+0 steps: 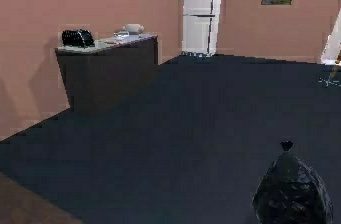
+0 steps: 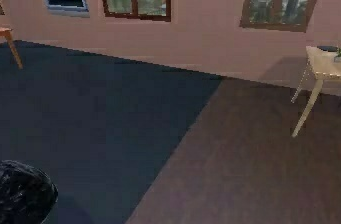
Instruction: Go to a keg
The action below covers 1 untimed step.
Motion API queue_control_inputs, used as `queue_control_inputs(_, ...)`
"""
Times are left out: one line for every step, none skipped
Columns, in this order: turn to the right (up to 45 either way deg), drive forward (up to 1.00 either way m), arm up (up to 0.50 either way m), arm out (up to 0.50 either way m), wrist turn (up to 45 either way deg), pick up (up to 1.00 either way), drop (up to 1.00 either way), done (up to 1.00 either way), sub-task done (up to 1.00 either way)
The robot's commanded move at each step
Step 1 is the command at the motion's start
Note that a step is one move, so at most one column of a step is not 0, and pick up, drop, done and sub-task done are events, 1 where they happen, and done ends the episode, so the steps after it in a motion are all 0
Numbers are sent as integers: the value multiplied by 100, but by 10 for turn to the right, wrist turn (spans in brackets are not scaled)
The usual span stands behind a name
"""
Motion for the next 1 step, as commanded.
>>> queue_control_inputs(-30,0,0,0,0,0,0,0,0)
